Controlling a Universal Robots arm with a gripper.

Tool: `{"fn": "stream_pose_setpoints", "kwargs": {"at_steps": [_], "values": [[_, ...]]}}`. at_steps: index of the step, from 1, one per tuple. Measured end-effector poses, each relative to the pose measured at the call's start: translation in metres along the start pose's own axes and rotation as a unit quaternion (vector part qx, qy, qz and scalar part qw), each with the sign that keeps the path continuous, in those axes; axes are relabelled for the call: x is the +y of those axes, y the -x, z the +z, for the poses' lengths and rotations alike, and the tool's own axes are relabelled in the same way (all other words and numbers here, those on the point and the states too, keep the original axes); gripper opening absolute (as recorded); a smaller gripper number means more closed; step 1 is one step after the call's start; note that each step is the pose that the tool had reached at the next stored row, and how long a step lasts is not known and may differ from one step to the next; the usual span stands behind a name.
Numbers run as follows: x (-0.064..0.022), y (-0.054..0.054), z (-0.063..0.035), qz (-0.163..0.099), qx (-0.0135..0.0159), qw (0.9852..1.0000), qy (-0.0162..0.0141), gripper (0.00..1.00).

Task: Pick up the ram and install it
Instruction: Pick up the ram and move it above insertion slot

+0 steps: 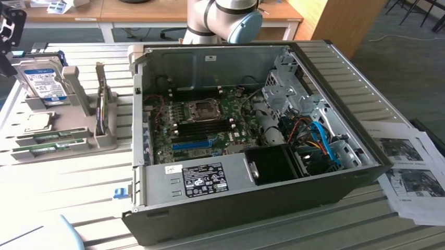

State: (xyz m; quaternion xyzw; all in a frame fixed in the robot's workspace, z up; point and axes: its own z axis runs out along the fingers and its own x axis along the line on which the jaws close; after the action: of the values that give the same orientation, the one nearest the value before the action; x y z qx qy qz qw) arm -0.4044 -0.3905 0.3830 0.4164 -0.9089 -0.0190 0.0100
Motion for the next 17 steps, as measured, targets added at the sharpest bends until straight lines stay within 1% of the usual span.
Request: {"fn": "stream_pose_setpoints", "kwargs": {"at_steps": [4,9,13,17], "values": [[0.0000,0.0000,0.0000,-0.024,0.0011,0.9997,-0.0001,0.09],[0.0000,0.0000,0.0001,-0.054,0.0023,0.9985,-0.0001,0.09],[0.0000,0.0000,0.0001,-0.079,0.0034,0.9969,-0.0002,0.09],[0.0000,0.0000,0.0002,-0.103,0.0044,0.9947,-0.0002,0.09]]}}
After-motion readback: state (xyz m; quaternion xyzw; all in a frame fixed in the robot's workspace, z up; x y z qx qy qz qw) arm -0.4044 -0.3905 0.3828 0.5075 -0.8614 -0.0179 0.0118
